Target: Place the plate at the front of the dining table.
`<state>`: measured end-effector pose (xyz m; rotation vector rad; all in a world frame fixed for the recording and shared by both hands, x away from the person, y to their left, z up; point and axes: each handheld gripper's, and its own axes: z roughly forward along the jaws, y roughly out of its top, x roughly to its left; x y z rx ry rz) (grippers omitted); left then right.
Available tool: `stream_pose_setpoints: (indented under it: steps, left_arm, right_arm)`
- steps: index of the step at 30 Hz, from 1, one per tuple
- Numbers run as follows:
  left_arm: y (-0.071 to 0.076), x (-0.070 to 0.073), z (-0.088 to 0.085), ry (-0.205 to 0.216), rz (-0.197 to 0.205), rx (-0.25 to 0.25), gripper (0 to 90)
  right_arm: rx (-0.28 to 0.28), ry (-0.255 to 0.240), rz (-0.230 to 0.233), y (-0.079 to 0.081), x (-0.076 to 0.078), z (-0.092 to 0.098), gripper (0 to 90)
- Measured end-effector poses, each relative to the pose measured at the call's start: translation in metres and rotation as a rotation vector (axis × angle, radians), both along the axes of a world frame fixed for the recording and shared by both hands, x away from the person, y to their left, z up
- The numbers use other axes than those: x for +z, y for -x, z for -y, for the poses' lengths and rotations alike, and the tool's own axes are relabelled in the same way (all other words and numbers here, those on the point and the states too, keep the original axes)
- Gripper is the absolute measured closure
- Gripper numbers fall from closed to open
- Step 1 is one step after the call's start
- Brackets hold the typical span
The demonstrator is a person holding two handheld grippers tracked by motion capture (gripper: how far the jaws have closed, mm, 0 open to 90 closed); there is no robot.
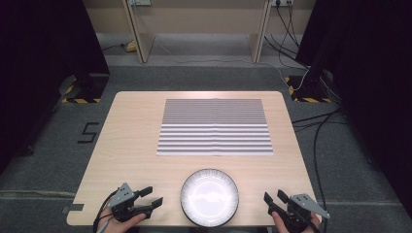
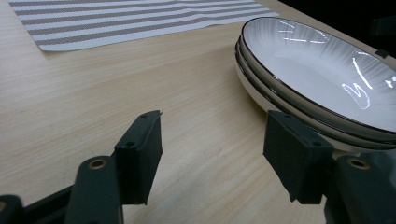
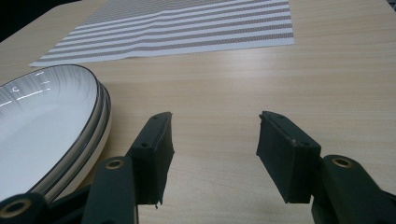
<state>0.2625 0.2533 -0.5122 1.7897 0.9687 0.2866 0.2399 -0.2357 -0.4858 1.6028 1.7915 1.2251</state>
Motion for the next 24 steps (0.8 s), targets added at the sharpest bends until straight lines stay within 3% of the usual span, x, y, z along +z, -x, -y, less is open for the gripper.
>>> stream_pose_setpoints:
  steps: [15, 16, 18, 19, 24]
  left_arm:
    - [0.002, 0.002, 0.004, 0.013, -0.025, 0.01, 42.4]
    - [0.003, 0.003, 0.008, 0.023, -0.033, -0.001, 42.6]
    - [0.003, 0.004, 0.011, 0.027, -0.037, -0.007, 42.6]
    - [0.003, 0.006, 0.016, 0.028, -0.039, -0.021, 43.4]
    - [0.0, 0.012, 0.03, 0.029, -0.051, -0.073, 44.9]
  right_arm:
    - [0.03, -0.041, -0.033, 0.0, 0.0, -0.008, 52.1]
    - [0.06, -0.072, -0.05, -0.001, 0.001, -0.012, 52.6]
    - [0.07, -0.077, -0.059, -0.001, 0.002, -0.014, 52.6]
    - [0.095, -0.054, -0.062, -0.002, 0.004, -0.019, 53.3]
    - [0.149, -0.06, -0.062, -0.006, 0.011, -0.029, 58.5]
